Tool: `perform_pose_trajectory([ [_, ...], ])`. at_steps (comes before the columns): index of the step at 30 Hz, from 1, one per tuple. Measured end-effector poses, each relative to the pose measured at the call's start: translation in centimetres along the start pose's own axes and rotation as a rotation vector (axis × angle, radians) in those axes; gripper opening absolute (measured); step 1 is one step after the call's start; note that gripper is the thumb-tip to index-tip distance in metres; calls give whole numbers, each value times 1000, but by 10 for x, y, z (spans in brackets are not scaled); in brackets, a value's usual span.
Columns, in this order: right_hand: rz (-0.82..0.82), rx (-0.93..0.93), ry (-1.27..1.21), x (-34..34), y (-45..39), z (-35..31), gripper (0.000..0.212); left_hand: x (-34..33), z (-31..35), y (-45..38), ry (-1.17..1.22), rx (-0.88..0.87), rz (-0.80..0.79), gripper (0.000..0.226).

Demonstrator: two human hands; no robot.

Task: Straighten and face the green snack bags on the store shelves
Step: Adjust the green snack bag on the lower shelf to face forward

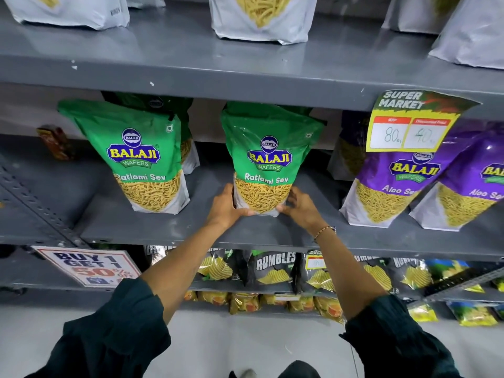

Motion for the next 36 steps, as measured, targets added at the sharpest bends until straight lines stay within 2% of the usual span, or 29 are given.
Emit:
perform_pose_trajectory([
  [9,-51,-27,0,5,4,-1,56,-5,-1,3,-14,-6,-11,75],
  [11,-64,-22,-15,4,10,-3,62,-5,-2,4,-6,-22,-44,77],
  [12,-30,-17,-17,3,15,-4,68,-5,-2,7,8,-38,-53,79],
  [14,192,1,21,-4,31,-4,71,0,-6,15,71,-59,-32,84],
  [16,498,98,52,-21,54,-4,42,11,-17,26,125,-61,62,70],
  [17,570,159,46,-33,64,-7,26,18,-25,33,134,-59,129,53],
  [19,502,236,63,-66,73,-18,16,41,-46,47,124,-29,279,24],
  [22,205,242,102,-120,61,-42,6,88,-84,61,67,61,564,30],
  [25,-5,195,89,-167,30,-69,35,141,-110,58,21,149,748,26],
  [26,-89,173,91,-180,20,-77,52,158,-117,51,35,176,736,23],
  [27,-167,152,86,-191,12,-84,68,173,-122,43,25,207,675,34],
  [28,-216,140,81,-200,4,-89,80,184,-127,33,-11,226,558,53],
  [30,-230,126,97,-215,-9,-93,90,199,-135,16,-50,230,270,89],
  [31,-212,109,108,-220,-14,-94,89,203,-135,11,-23,193,136,97],
  [33,-167,77,114,-227,-20,-92,78,207,-136,2,64,110,-49,96],
  [36,-113,51,89,-230,-25,-88,63,207,-138,-5,95,104,-62,77],
])
Point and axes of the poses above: each hand's wrist, its own y-axis away from the middle knuckle, its own x-axis out of the back of the hand, z = x × y, the point moved 1 cm from there along -y, towards the middle knuckle, and after that the axes turned 2 degrees about x, right-handed, at the moved point
